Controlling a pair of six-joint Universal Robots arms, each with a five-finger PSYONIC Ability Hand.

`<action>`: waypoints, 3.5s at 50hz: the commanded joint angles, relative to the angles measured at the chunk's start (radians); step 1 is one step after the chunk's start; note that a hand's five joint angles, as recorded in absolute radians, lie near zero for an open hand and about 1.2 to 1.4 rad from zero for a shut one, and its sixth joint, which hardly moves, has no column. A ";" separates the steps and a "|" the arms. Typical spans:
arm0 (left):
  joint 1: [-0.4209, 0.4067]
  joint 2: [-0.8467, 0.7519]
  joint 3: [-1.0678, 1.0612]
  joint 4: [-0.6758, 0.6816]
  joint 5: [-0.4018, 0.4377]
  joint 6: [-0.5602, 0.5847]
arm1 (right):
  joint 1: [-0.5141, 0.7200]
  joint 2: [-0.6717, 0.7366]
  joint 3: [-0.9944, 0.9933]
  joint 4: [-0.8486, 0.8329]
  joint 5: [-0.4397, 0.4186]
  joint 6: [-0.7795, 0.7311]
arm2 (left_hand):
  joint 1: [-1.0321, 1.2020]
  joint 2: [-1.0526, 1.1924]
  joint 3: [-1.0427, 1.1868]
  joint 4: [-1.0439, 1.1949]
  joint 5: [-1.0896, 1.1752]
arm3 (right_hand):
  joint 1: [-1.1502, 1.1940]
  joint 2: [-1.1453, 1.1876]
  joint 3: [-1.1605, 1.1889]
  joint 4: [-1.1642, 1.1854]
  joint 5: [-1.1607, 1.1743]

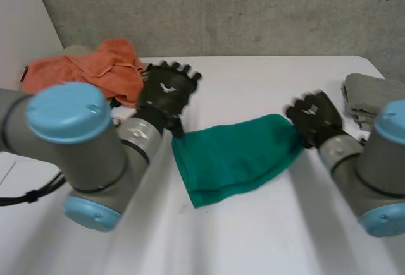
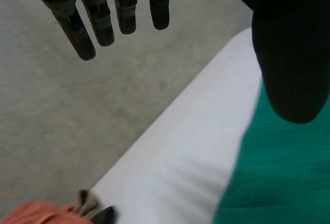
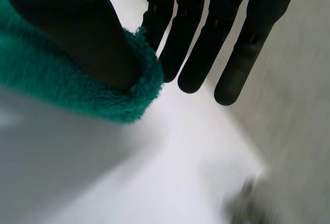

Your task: Fold the laundry.

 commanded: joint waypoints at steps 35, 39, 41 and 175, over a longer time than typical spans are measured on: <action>-0.088 -0.195 0.196 -0.275 -0.136 -0.293 | 0.113 0.263 -0.587 0.590 -0.212 0.505 | -0.049 -0.044 -0.051 -0.037 -0.042 | -0.936 -1.010 -1.013 -1.022 -0.975; -0.091 -0.282 0.258 -0.395 -0.206 -0.296 | 0.113 0.372 -0.702 0.708 -0.211 0.479 | -0.052 -0.046 -0.053 -0.040 -0.045 | -0.936 -1.010 -1.013 -1.022 -0.975; -0.088 -0.302 0.265 -0.427 -0.225 -0.296 | 0.116 0.404 -0.733 0.742 -0.210 0.475 | -0.055 -0.049 -0.056 -0.043 -0.048 | -0.936 -1.010 -1.013 -1.022 -0.975; 0.129 0.109 0.239 -0.340 0.660 -0.402 | -0.692 0.403 -0.611 -0.145 -0.458 0.249 | -0.049 -0.044 -0.051 -0.037 -0.042 | -0.936 -1.010 -1.013 -1.022 -0.975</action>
